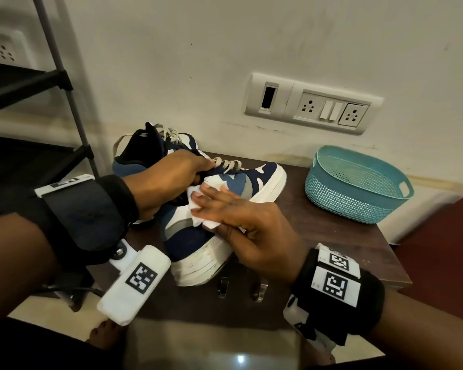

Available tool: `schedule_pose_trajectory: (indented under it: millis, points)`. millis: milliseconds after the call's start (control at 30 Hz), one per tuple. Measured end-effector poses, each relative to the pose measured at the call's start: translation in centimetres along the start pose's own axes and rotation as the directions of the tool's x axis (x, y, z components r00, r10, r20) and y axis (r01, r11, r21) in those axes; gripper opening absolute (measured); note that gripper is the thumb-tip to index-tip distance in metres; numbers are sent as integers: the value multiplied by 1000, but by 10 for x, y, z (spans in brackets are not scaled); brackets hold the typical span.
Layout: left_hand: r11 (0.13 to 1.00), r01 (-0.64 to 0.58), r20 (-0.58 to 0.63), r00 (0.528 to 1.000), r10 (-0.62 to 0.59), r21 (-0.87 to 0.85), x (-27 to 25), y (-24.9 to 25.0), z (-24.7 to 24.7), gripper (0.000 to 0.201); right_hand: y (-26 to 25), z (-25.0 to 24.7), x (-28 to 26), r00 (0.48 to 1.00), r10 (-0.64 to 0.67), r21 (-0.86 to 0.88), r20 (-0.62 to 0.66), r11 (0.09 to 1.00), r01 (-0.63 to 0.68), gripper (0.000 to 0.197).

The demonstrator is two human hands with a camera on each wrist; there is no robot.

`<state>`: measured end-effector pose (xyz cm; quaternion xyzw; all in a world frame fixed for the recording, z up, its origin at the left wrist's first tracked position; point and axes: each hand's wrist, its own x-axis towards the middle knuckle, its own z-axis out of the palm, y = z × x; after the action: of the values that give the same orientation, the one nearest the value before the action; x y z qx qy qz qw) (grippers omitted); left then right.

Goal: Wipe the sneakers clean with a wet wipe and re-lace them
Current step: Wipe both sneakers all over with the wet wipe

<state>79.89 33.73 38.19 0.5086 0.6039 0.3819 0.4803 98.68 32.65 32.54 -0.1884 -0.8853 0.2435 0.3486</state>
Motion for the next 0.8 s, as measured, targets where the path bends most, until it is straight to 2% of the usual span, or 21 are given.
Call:
schedule_pose_trajectory:
  millis: [133, 200, 233, 267, 300, 367, 400, 433, 467, 500, 567, 633, 667, 733, 767, 800]
  points:
    - [1000, 7, -7, 1000, -7, 8, 0, 0, -2, 42, -3, -12, -8, 986, -47, 126, 161, 992, 27, 27]
    - [1000, 17, -8, 1000, -17, 10, -1, 1, -2, 43, -8, -18, -9, 987, 18, 220, 163, 974, -54, 26]
    - [1000, 21, -6, 1000, -21, 10, -1, 1, -2, 44, -11, -22, -6, 988, 94, 292, 126, 948, -127, 25]
    - [1000, 25, -8, 1000, -25, 9, -1, 1, -2, 45, -14, -28, -2, 980, 194, 368, 45, 909, -197, 25]
    - [999, 32, -9, 999, -32, 6, -1, 1, -3, 45, -13, -34, 3, 950, 305, 438, -71, 865, -245, 23]
    - [999, 42, 3, 999, -42, -4, 0, 0, -4, 45, -9, -51, 11, 808, 469, 507, -356, 823, -254, 16]
    - [999, 43, 11, 999, -43, -6, 0, 0, -4, 45, -6, -60, 14, 731, 475, 463, -490, 852, -244, 14]
    - [999, 42, 13, 999, -42, -2, 0, 0, -4, 46, -2, -67, 16, 682, 435, 371, -587, 894, -251, 15]
    - [999, 43, 13, 999, -43, 2, 1, 0, -4, 46, 3, -69, 16, 672, 384, 276, -633, 923, -268, 16]
    - [999, 45, 17, 999, -45, -1, 0, 0, -3, 46, 6, -66, 17, 697, 353, 203, -624, 935, -292, 17]
    - [998, 51, 29, 998, -50, -28, -1, 2, 0, 42, 9, -45, 13, 792, 390, 158, -470, 920, -359, 21]
    - [998, 54, 19, 998, -53, -38, 0, 1, 0, 41, 9, -14, 3, 856, 380, 63, -351, 921, -384, 28]
    - [998, 52, 7, 999, -52, -39, 0, 0, -1, 41, 6, 0, -1, 887, 325, 1, -329, 939, -344, 31]
    - [997, 51, 1, 999, -52, -58, 3, -2, -4, 38, -4, 16, -6, 962, 158, -55, -224, 983, -174, 34]
    - [996, 56, 0, 998, -56, -71, 3, -4, -6, 36, -8, 19, -7, 992, 61, -64, -112, 996, -68, 35]
    - [995, 61, 0, 998, -62, -78, 4, -4, -7, 33, -12, 20, -7, 999, -43, -82, 24, 996, 45, 35]
